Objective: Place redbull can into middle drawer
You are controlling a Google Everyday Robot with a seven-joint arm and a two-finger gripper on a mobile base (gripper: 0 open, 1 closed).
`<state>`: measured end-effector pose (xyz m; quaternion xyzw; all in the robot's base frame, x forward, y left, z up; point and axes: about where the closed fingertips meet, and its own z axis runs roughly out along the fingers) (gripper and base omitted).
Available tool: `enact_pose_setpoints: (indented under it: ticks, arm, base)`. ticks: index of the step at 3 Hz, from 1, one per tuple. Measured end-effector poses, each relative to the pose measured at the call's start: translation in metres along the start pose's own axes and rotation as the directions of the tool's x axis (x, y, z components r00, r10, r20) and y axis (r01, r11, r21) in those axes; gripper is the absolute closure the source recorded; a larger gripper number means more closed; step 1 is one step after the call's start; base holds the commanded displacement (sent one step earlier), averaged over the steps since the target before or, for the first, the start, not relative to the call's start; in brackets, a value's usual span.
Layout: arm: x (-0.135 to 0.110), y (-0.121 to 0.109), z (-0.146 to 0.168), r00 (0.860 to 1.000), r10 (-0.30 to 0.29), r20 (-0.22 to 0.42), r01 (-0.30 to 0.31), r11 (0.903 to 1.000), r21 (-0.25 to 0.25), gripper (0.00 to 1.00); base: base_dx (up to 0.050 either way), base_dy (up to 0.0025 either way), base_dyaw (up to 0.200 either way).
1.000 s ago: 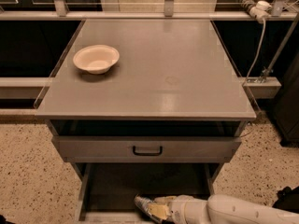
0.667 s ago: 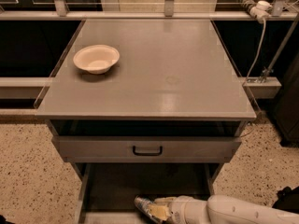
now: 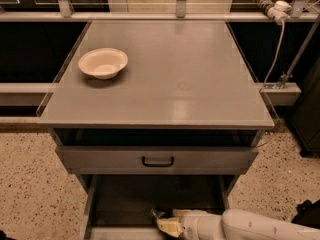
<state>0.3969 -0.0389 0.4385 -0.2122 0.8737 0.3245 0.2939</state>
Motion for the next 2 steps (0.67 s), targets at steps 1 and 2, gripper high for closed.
enact_pose_setpoints:
  ticks: [1,2]
  arm:
    - [0.0,0.0,0.0,1.0,0.0,0.0,0.0,1.0,0.0,0.0]
    - [0.0,0.0001,0.0,1.0,0.0,0.0,0.0,1.0,0.0,0.0]
  base:
    - [0.0,0.0,0.0]
    - [0.0,0.0,0.0]
